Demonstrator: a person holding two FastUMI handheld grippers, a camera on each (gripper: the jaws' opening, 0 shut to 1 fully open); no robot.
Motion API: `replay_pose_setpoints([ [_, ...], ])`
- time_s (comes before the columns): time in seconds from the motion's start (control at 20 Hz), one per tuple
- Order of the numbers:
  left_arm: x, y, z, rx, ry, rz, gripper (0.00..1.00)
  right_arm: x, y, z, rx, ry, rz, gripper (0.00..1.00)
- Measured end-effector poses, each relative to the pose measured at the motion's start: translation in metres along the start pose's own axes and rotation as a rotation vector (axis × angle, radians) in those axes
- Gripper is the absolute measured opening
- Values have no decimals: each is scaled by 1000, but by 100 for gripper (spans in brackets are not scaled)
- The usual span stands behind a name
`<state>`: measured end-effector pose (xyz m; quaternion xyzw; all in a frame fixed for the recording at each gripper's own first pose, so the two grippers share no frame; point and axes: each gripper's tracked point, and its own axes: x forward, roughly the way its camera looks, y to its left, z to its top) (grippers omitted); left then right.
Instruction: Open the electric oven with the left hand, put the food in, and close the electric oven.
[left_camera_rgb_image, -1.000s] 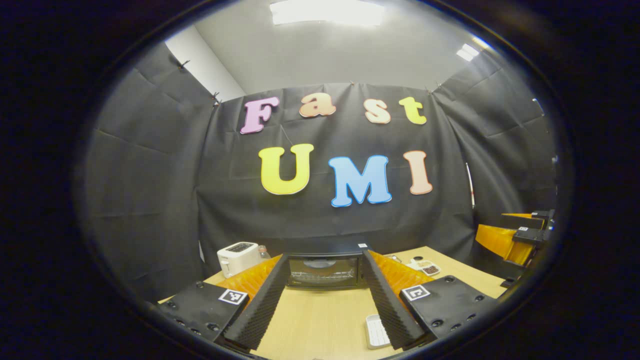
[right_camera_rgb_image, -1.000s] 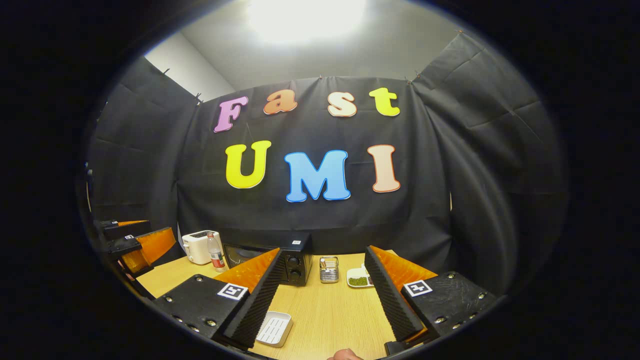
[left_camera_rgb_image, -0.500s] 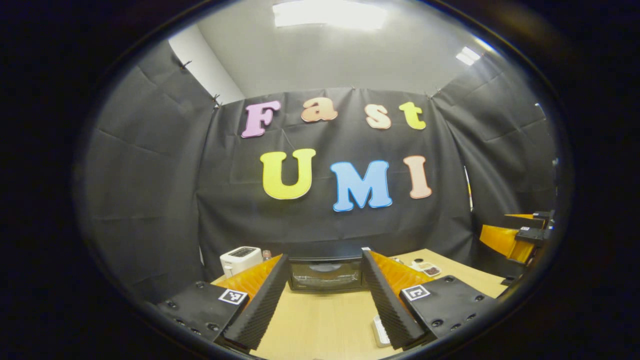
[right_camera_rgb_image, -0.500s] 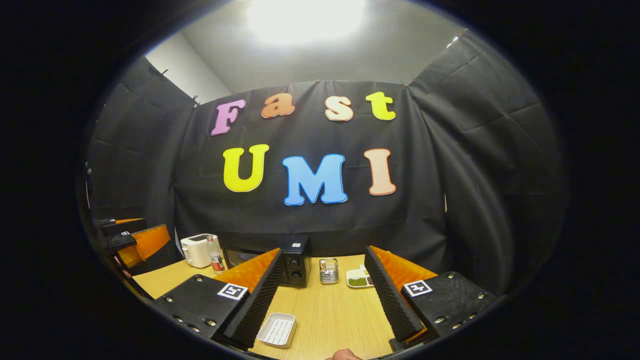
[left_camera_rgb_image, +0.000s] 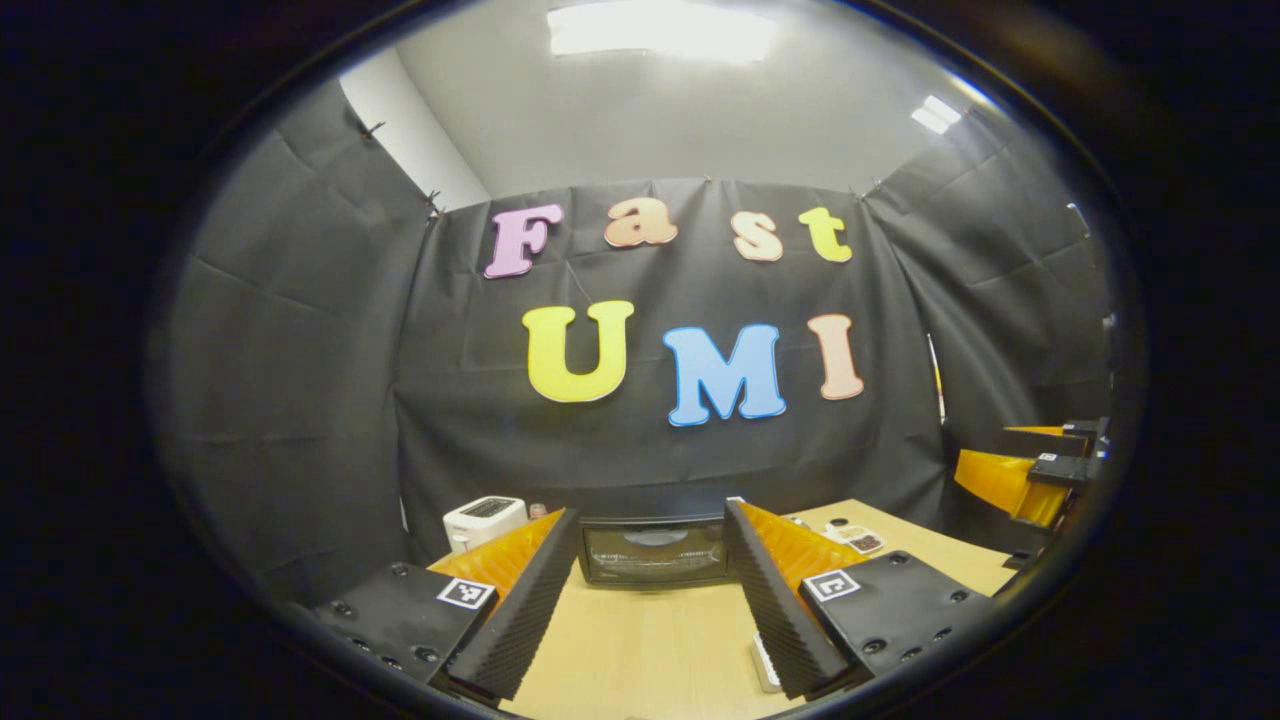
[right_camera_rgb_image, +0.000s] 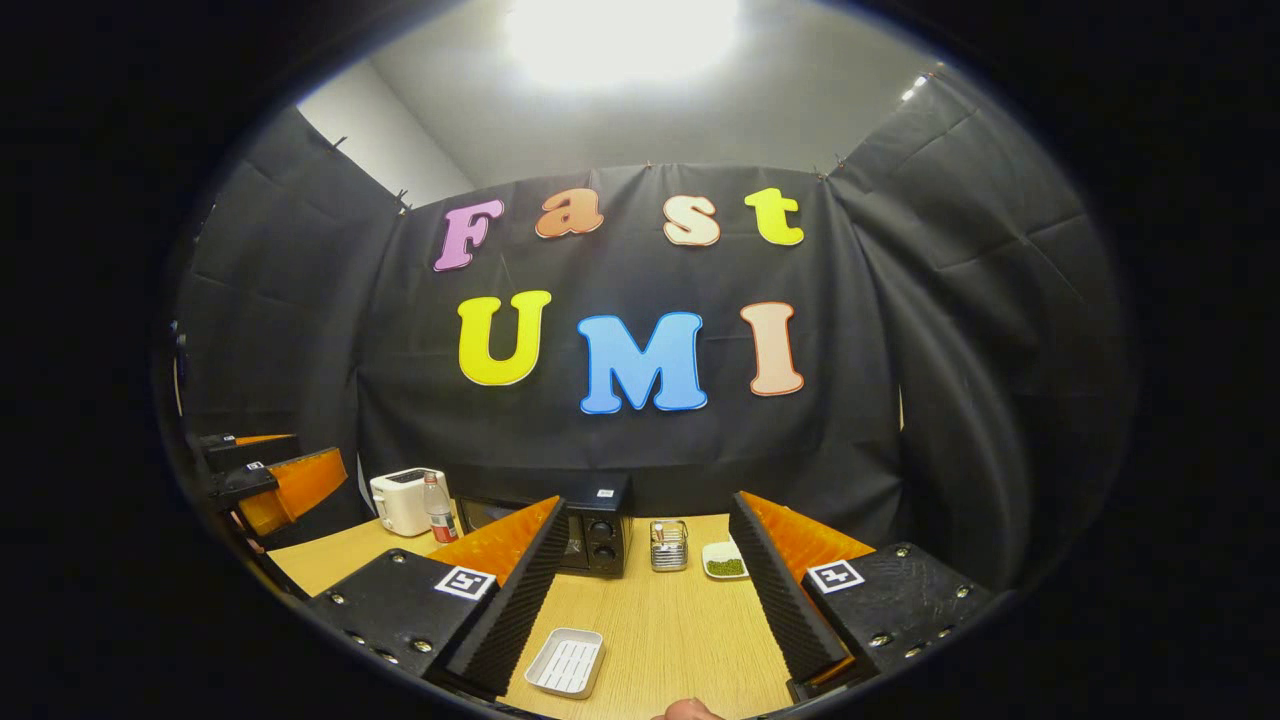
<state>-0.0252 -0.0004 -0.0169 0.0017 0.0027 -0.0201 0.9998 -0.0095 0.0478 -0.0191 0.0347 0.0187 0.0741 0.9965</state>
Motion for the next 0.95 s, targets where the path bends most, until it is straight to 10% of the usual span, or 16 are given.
replay_pose_setpoints([
  [0.95, -3, 15, -3, -3, -8, 23, 100, 4, 21, 1, -11, -8, 29, 98],
])
